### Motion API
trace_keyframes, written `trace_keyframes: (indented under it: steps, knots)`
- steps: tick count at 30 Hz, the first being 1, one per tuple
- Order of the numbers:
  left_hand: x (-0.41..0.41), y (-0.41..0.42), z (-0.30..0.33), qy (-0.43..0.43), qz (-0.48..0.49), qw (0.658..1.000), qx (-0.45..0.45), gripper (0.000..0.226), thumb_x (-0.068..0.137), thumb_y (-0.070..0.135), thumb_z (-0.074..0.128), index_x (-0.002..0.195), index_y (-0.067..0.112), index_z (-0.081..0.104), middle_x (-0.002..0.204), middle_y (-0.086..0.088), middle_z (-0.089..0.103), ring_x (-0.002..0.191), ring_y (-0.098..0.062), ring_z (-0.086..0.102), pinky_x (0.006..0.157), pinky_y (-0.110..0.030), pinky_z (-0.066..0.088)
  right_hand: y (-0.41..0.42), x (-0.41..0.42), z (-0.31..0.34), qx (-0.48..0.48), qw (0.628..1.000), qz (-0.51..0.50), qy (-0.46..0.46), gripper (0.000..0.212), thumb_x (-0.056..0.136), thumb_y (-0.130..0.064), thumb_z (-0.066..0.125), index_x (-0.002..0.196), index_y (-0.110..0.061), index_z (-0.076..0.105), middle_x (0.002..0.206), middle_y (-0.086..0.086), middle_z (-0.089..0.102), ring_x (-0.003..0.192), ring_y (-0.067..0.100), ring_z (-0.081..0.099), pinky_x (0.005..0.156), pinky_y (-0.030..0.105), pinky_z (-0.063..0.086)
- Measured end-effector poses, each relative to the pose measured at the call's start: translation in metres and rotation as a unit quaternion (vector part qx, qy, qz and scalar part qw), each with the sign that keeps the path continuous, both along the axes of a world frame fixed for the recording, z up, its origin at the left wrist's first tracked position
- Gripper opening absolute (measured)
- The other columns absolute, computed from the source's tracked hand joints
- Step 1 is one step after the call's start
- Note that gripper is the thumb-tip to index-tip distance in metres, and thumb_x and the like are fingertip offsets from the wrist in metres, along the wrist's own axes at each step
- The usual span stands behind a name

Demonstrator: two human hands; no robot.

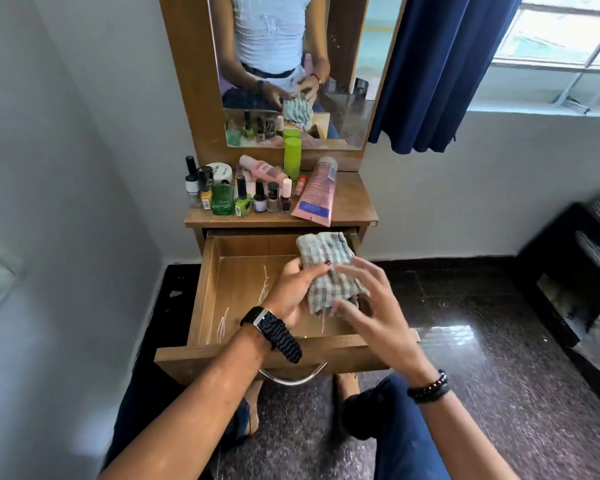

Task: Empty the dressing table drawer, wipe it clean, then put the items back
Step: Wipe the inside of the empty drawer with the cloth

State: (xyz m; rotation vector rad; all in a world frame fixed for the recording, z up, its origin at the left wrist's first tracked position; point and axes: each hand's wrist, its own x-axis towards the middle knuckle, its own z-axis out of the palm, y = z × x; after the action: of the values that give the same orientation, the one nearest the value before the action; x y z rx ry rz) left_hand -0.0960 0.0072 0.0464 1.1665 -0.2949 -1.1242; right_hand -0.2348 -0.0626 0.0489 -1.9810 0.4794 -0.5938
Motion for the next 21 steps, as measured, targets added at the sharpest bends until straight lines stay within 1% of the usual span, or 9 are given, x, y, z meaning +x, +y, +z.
trace_keyframes:
  steps: [2,4,7,9,10,13,16,18,21]
  knots:
    - [0.005,0.01,-0.002,0.008,0.005,1.0,0.0,0.03,0.089,0.01,0.056,0.119,0.007,0.054,0.113,-0.015,0.066,0.103,-0.028,0.064,0.092,-0.046,0.049,-0.006,0.009,0.003,0.169,0.984,-0.044,-0.018,0.059,0.076,-0.038,0.069,0.13,-0.028,0.048,0.143,-0.002,0.04,0.133,0.009,0.037,0.108,0.03,0.037]
    - [0.007,0.018,-0.001,-0.004,0.001,1.0,-0.004,0.025,0.089,0.009,0.056,0.113,0.012,0.056,0.11,-0.011,0.067,0.1,-0.023,0.065,0.09,-0.041,0.051,-0.016,0.021,-0.001,0.352,0.934,-0.048,-0.021,0.076,0.07,-0.04,0.07,0.137,-0.021,0.039,0.139,0.006,0.048,0.126,0.018,0.049,0.102,0.038,0.045]
    - [0.012,0.025,-0.005,-0.055,-0.018,0.998,0.012,0.022,0.089,0.009,0.055,0.109,0.019,0.055,0.115,-0.01,0.065,0.103,-0.022,0.064,0.092,-0.042,0.05,-0.024,0.038,-0.013,0.477,0.878,0.032,0.008,0.053,0.081,-0.022,0.065,0.129,-0.007,0.049,0.123,0.015,0.062,0.111,0.028,0.062,0.092,0.045,0.052]
    - [0.017,0.032,-0.009,-0.178,-0.045,0.981,0.066,0.015,0.091,0.019,0.055,0.105,0.024,0.054,0.111,-0.004,0.065,0.1,-0.019,0.063,0.092,-0.043,0.05,-0.024,0.049,-0.023,0.466,0.883,0.04,0.033,0.031,0.085,-0.011,0.062,0.116,-0.007,0.059,0.115,0.015,0.066,0.105,0.028,0.064,0.093,0.045,0.052]
    - [0.021,0.037,-0.011,-0.272,-0.06,0.954,0.109,0.014,0.092,0.028,0.053,0.106,0.023,0.055,0.108,-0.001,0.063,0.096,-0.017,0.062,0.092,-0.043,0.05,-0.026,0.054,-0.026,0.447,0.893,0.029,0.041,0.026,0.085,-0.007,0.062,0.111,-0.008,0.061,0.111,0.013,0.068,0.102,0.026,0.065,0.094,0.044,0.051]
    - [0.037,0.056,-0.023,-0.495,-0.044,0.829,0.258,0.034,0.094,0.042,0.043,0.116,0.019,0.054,0.113,0.001,0.053,0.094,-0.015,0.056,0.084,-0.036,0.051,-0.031,0.068,-0.031,0.385,0.919,0.019,0.081,0.027,0.085,-0.004,0.063,0.111,-0.01,0.061,0.107,0.01,0.07,0.099,0.022,0.066,0.091,0.04,0.051]
    - [0.049,0.083,-0.034,-0.604,-0.021,0.722,0.338,0.033,0.096,0.038,0.039,0.12,0.02,0.053,0.118,0.001,0.053,0.099,-0.015,0.055,0.075,-0.028,0.048,-0.034,0.082,-0.029,0.336,0.931,0.035,0.141,0.031,0.085,-0.003,0.062,0.115,-0.01,0.057,0.105,0.006,0.069,0.094,0.017,0.067,0.08,0.031,0.053]
    - [0.054,0.098,-0.044,-0.608,-0.029,0.713,0.349,0.031,0.096,0.031,0.042,0.122,0.019,0.052,0.12,0.0,0.051,0.108,-0.016,0.052,0.082,-0.029,0.048,-0.035,0.092,-0.032,0.324,0.927,0.058,0.178,0.034,0.086,-0.003,0.062,0.118,-0.011,0.055,0.107,0.007,0.068,0.097,0.019,0.065,0.084,0.034,0.052]
    - [0.054,0.106,-0.05,-0.586,-0.02,0.739,0.332,0.033,0.093,0.018,0.049,0.126,0.018,0.048,0.126,0.0,0.043,0.121,-0.016,0.041,0.094,-0.024,0.039,-0.038,0.107,-0.038,0.303,0.922,0.091,0.222,0.039,0.085,-0.004,0.062,0.122,-0.013,0.053,0.113,0.011,0.066,0.105,0.026,0.064,0.094,0.041,0.051]
